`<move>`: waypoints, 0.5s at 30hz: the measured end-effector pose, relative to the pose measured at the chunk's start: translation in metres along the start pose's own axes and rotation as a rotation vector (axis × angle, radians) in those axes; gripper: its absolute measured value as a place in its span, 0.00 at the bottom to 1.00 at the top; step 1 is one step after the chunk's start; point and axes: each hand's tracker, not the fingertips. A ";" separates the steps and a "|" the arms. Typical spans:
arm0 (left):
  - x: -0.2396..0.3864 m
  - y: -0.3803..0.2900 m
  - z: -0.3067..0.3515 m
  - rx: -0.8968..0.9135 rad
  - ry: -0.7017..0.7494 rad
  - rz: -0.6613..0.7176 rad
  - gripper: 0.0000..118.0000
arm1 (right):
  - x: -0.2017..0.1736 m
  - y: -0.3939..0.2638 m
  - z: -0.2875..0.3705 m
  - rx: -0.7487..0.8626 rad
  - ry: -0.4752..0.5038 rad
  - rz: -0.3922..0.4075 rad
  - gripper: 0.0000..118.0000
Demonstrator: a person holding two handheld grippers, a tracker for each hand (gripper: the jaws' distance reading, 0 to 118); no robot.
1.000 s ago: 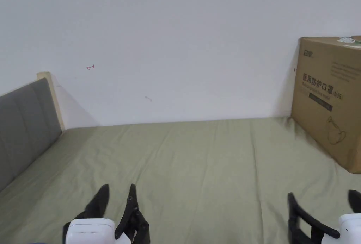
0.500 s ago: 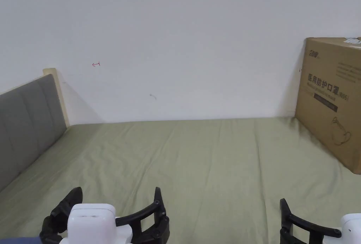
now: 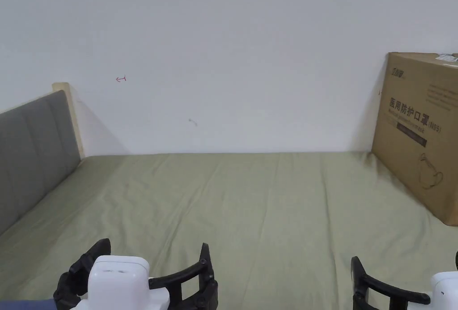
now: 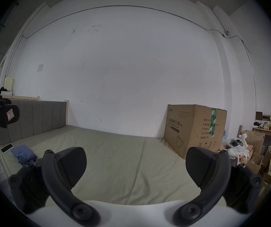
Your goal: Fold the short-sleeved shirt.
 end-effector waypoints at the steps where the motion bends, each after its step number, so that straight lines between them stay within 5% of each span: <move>1: -0.001 0.000 0.000 -0.004 -0.030 0.006 1.00 | 0.001 0.000 -0.001 -0.003 0.004 0.003 1.00; 15: -0.004 0.017 -0.017 -0.143 0.026 0.028 1.00 | -0.005 0.004 -0.014 -0.045 0.048 0.056 1.00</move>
